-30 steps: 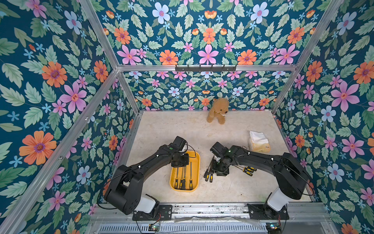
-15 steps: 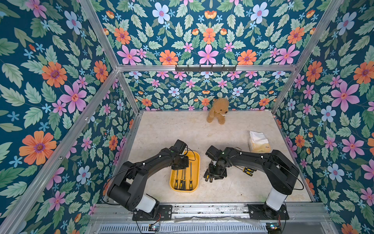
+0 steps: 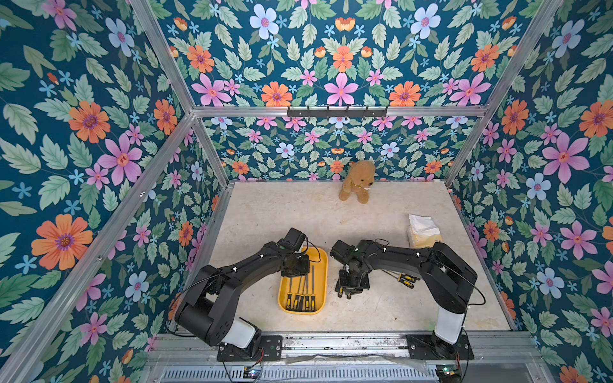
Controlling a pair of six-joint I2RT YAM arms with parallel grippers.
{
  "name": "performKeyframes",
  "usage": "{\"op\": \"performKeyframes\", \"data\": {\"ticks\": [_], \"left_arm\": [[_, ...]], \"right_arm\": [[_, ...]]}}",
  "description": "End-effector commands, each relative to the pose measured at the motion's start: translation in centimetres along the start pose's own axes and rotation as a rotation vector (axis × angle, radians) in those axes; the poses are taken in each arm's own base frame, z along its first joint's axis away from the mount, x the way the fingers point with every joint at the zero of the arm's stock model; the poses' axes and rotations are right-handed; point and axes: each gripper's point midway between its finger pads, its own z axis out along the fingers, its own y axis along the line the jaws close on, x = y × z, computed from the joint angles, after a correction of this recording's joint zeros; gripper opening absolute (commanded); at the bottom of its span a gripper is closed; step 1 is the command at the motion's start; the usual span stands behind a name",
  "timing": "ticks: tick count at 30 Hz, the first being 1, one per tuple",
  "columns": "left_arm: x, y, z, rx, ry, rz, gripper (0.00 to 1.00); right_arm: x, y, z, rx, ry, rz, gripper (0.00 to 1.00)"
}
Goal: Put the file tool into the storage box
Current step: Place the file tool in the storage box, then pick up the file tool from the center of the board.
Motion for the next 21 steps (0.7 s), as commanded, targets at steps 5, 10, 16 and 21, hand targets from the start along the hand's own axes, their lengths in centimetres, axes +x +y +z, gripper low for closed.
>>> {"op": "performKeyframes", "data": {"ticks": [5,10,16,21], "left_arm": [[-2.7,-2.0,-3.5,0.011,-0.05,0.017,0.32],[-5.1,-4.8,-7.0,0.086,-0.112,0.016,0.37],[-6.2,-10.2,-9.1,0.353,-0.14,-0.034,0.45],[-5.7,-12.8,-7.8,0.415,-0.111,-0.049,0.49]], "right_arm": [[0.4,-2.8,-1.3,0.107,-0.04,-0.011,0.05],[0.7,-3.2,-4.3,0.058,-0.109,-0.076,0.0],[1.1,1.1,-9.7,-0.262,-0.262,-0.203,0.0],[1.7,3.6,-11.3,-0.393,-0.293,-0.252,0.0]]}}
